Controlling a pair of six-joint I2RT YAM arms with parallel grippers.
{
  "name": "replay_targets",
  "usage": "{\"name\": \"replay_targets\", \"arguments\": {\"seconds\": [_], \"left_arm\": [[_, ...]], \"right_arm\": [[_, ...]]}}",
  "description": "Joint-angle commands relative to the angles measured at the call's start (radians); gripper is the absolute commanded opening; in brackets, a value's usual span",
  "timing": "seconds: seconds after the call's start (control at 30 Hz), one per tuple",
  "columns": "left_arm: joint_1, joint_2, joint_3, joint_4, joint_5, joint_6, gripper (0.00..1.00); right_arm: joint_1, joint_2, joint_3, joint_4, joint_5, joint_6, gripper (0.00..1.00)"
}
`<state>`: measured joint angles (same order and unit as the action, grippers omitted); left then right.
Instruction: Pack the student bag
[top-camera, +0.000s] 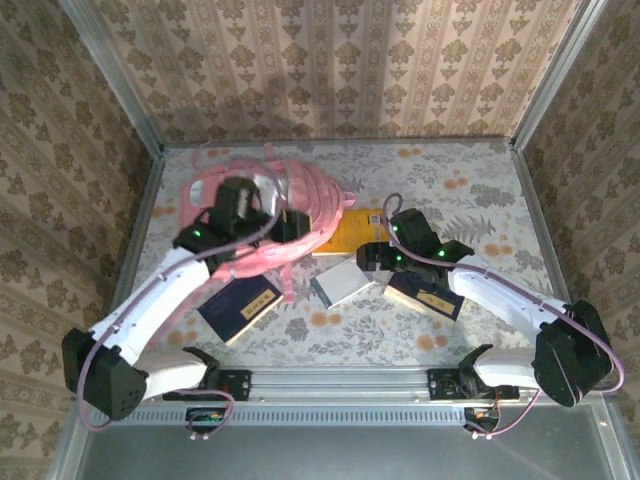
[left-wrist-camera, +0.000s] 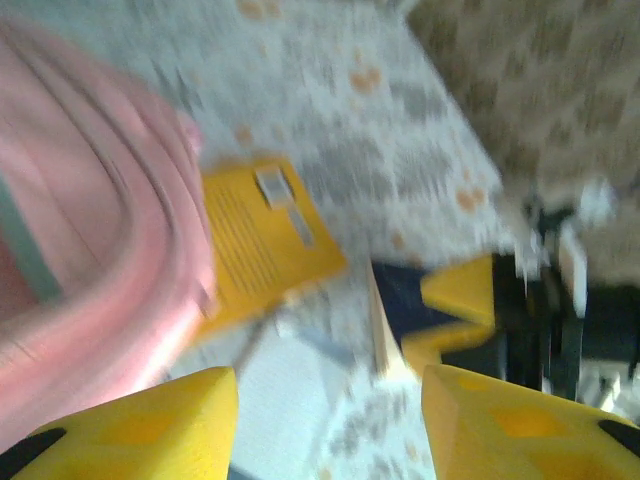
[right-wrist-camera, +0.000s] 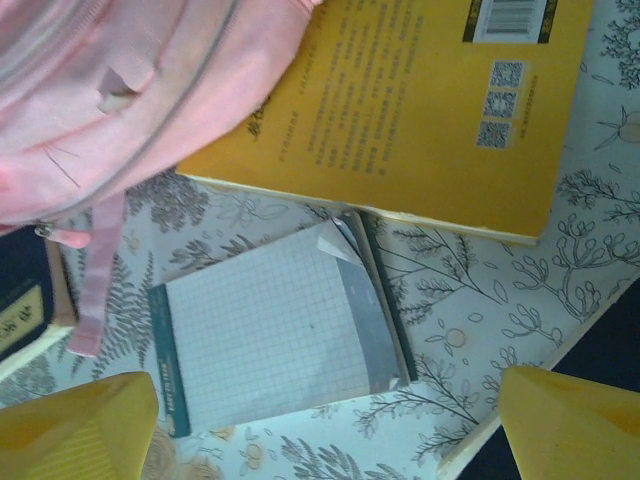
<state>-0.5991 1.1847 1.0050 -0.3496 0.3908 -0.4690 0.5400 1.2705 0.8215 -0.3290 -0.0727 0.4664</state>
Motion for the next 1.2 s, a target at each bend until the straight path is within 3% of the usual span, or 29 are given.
{"name": "replay_targets", "arguments": {"seconds": [0.0, 0.2, 0.43, 0.57, 0.8, 1.17], "left_arm": [[-0.086, -0.008, -0.136, 0.004, -0.121, -0.189, 0.54], [-0.165, -0.009, -0.31, 0.063, -0.134, -0.273, 0.56], [-0.158, 0.091, -0.371, 0.146, -0.084, -0.294, 0.57], [-0.138, 0.195, -0.373, 0.226, 0.014, -0.295, 0.57], [-0.119, 0.291, -0.36, 0.256, 0.036, -0.28, 0.57], [-0.08, 0.392, -0.352, 0.305, 0.097, -0.276, 0.56]], "right_arm": [[0.004, 0.026, -0.016, 0.035, 0.038, -0.024, 0.92], [-0.002, 0.154, 0.027, 0.073, -0.05, 0.002, 0.9], [-0.02, 0.315, 0.08, 0.117, -0.085, 0.02, 0.89], [-0.023, 0.369, 0.096, 0.116, -0.078, 0.011, 0.89], [-0.023, 0.4, 0.08, 0.144, -0.167, 0.014, 0.85], [-0.017, 0.35, -0.081, 0.255, -0.31, 0.091, 0.68]]}}
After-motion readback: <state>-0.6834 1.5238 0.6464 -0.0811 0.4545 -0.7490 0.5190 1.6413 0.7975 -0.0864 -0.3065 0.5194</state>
